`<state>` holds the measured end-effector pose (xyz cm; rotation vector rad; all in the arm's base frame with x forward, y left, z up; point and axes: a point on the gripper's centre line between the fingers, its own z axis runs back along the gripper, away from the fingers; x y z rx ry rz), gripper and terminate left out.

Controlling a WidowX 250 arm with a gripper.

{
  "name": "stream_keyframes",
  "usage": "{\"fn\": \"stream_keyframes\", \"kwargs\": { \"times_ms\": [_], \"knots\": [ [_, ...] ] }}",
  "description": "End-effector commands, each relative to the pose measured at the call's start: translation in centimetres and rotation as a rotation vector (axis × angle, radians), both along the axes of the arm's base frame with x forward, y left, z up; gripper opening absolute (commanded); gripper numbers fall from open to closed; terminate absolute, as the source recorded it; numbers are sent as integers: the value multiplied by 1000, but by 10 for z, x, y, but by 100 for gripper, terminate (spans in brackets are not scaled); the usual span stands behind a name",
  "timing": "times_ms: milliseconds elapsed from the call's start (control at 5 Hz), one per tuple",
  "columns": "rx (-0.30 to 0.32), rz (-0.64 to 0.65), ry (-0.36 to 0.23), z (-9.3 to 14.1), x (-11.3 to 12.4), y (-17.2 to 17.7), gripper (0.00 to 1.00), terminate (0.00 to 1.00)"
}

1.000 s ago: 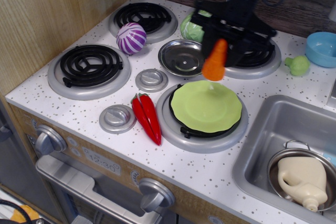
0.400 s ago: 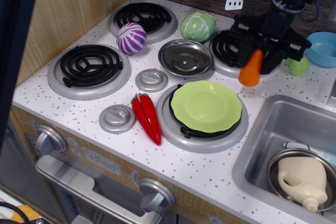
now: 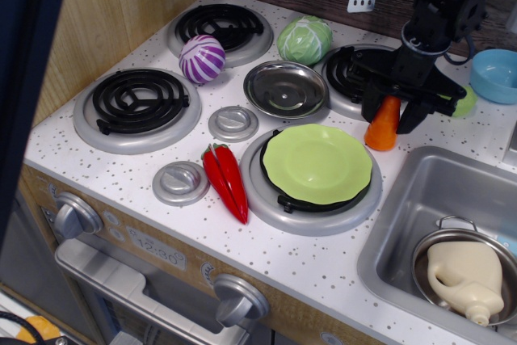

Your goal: Take carrot off plate

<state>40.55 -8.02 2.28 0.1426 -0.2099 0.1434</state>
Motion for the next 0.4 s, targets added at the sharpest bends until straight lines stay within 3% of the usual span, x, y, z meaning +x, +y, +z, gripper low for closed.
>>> {"fn": "stream_keyframes", "kwargs": {
  "times_ms": [0,200],
  "knots": [
    [-11,-4,-45,15,6,2,100,0],
    [-11,-4,-45,15,6,2,100,100]
  ]
}}
